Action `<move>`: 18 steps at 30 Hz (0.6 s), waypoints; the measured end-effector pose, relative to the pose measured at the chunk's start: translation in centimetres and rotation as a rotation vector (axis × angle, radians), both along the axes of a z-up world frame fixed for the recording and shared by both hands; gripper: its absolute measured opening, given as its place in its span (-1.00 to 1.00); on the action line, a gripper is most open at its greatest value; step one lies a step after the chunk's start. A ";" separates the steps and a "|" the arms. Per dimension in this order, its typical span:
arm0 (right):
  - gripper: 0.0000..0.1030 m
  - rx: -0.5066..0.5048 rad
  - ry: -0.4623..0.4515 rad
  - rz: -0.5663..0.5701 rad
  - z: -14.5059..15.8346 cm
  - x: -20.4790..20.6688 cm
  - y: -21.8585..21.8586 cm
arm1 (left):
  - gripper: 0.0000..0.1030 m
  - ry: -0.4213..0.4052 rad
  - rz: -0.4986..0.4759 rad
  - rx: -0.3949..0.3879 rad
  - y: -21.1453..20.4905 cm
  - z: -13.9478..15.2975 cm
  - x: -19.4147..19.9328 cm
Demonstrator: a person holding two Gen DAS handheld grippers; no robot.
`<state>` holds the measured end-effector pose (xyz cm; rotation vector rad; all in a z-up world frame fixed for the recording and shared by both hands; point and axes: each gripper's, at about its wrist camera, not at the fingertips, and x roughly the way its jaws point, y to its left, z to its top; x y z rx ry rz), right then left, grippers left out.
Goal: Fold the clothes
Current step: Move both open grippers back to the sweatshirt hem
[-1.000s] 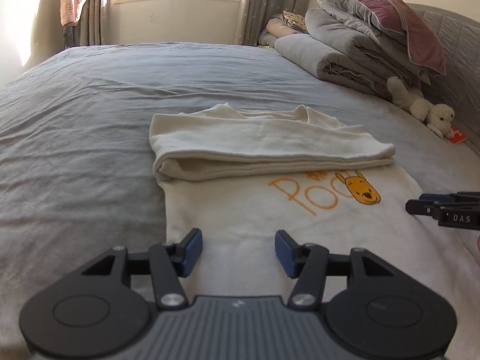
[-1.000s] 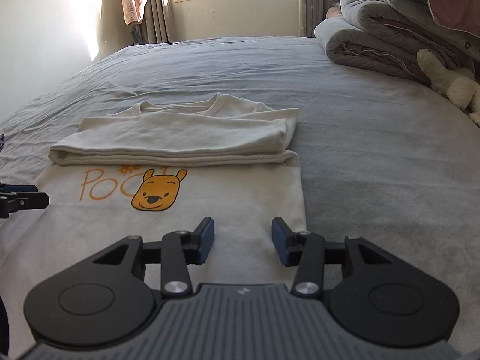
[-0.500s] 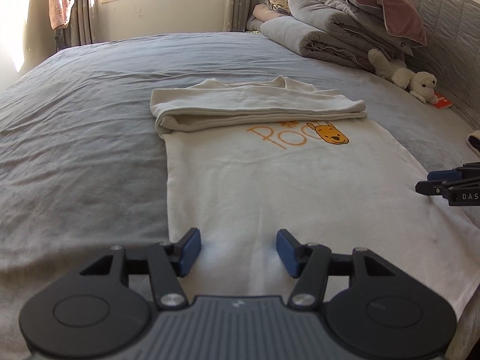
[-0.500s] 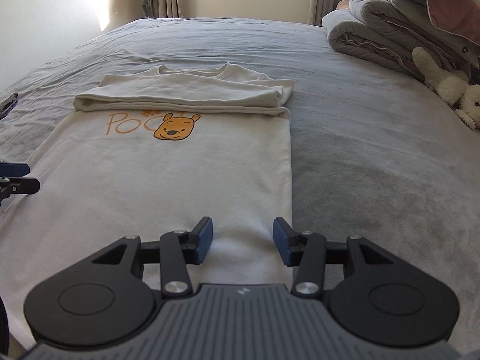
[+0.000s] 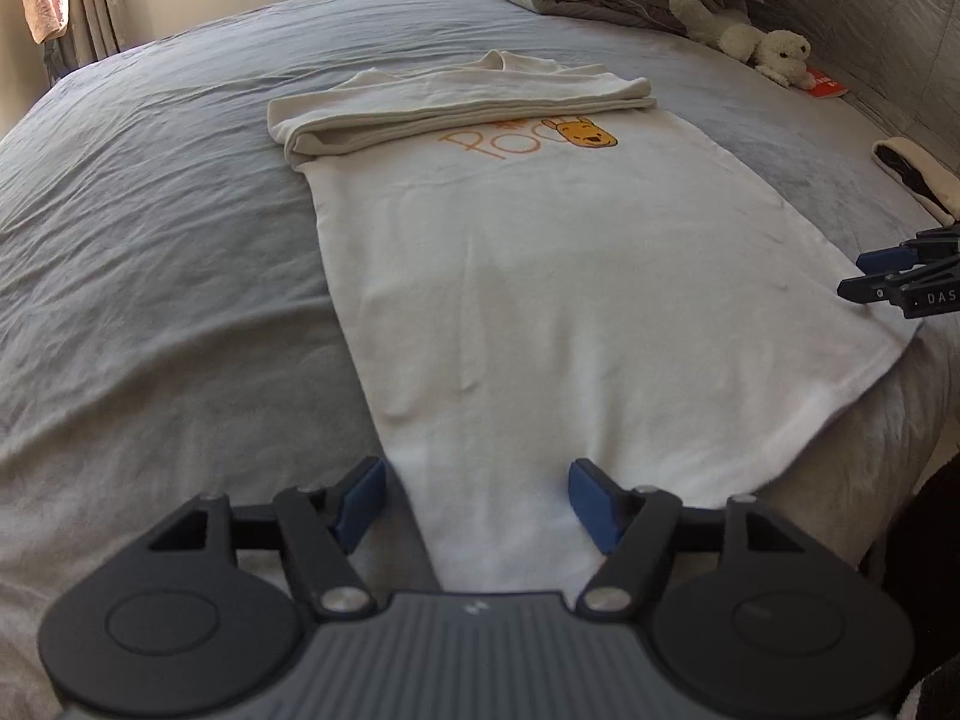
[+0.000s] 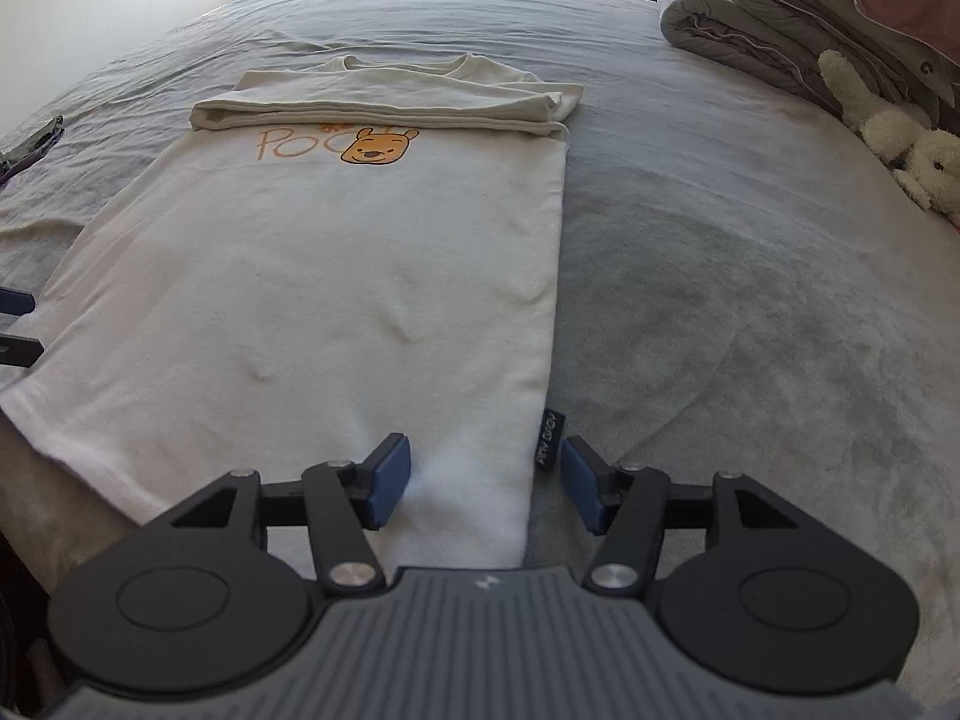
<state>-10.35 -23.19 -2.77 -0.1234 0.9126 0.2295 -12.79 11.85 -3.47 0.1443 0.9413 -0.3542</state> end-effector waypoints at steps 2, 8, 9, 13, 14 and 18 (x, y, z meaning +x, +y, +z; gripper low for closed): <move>0.19 0.008 0.019 -0.009 0.1 -0.6 -0.4 | 0.34 0.016 0.007 -0.027 0.7 0.0 -0.6; 0.18 0.004 0.078 -0.005 0.4 -1.8 -0.5 | 0.21 0.106 0.092 -0.196 3.3 0.3 -1.2; 0.18 0.012 0.091 -0.004 0.4 -2.0 -0.7 | 0.20 0.116 0.101 -0.215 3.6 0.3 -1.3; 0.15 0.055 0.123 -0.028 0.5 -2.6 -1.3 | 0.20 0.133 0.124 -0.256 4.0 0.3 -1.8; 0.15 0.069 0.127 -0.037 0.5 -2.7 -1.5 | 0.20 0.130 0.124 -0.252 3.9 0.2 -1.9; 0.10 0.111 0.143 -0.067 0.6 -3.2 -2.0 | 0.20 0.118 0.124 -0.216 3.2 0.3 -2.2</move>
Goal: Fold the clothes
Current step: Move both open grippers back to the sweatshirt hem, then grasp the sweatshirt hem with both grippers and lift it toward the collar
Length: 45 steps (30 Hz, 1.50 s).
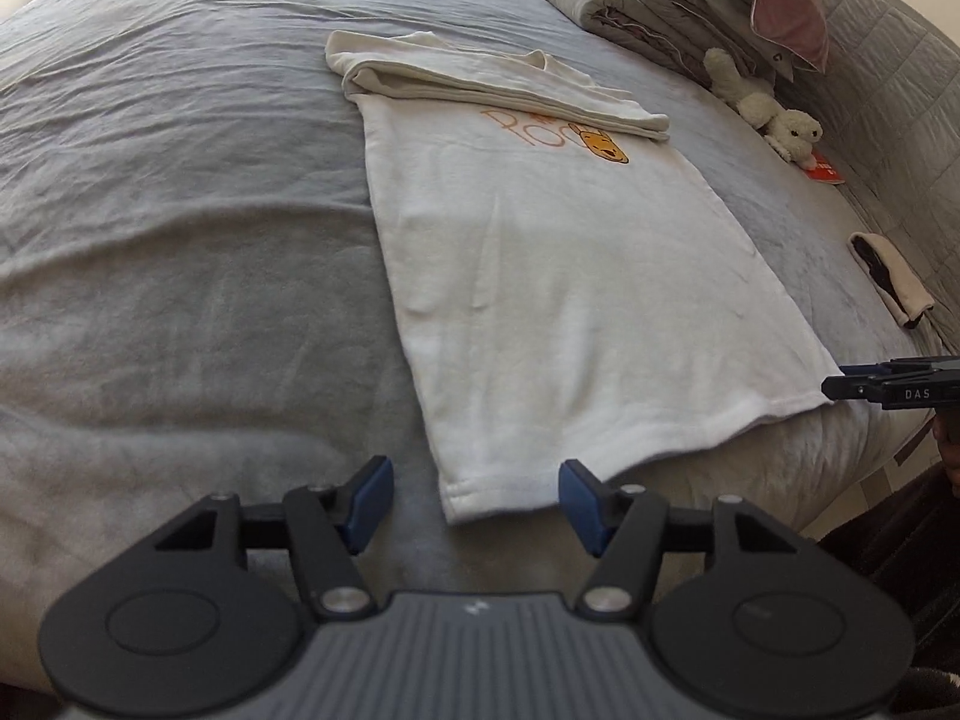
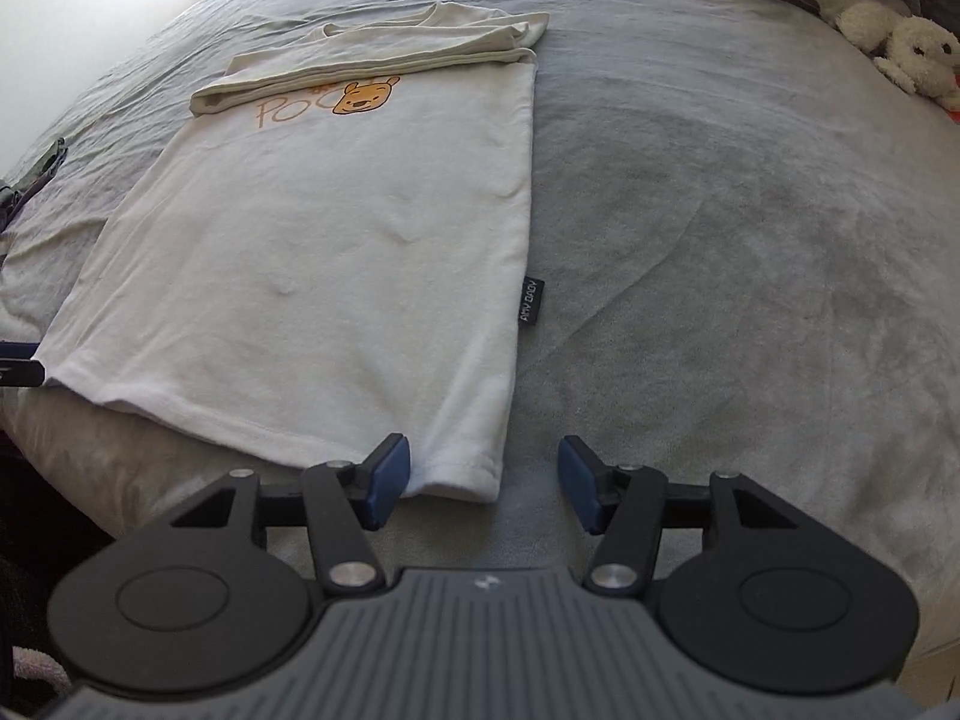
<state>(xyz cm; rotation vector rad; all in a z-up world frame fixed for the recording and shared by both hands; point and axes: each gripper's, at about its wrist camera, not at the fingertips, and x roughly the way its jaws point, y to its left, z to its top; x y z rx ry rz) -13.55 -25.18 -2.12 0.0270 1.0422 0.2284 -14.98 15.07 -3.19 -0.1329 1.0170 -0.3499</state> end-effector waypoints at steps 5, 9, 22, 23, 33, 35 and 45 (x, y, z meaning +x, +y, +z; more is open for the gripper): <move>0.07 0.004 0.007 -0.006 0.1 -0.5 0.0 | 0.19 0.006 0.010 0.023 -0.3 0.1 0.0; 0.05 0.015 0.008 -0.019 0.0 -0.6 -0.3 | 0.13 0.012 0.028 0.021 -0.1 0.1 0.1; -0.76 0.084 0.027 -0.064 0.2 -0.3 -1.0 | -0.76 -0.005 0.043 -0.053 0.4 0.5 -0.4; -0.77 0.092 0.029 -0.068 0.2 -0.2 -1.1 | -0.77 -0.007 0.045 -0.060 0.5 0.5 -0.3; -0.82 0.160 0.003 -0.088 1.6 0.9 -1.5 | -0.80 -0.086 0.109 -0.153 1.2 2.3 0.6; -0.82 0.164 -0.014 -0.089 2.2 1.6 -1.3 | -0.80 -0.102 0.134 -0.170 1.3 2.8 1.2; -0.82 0.149 -0.080 -0.156 3.1 7.2 -0.8 | -0.81 -0.096 0.271 -0.202 2.1 2.3 7.3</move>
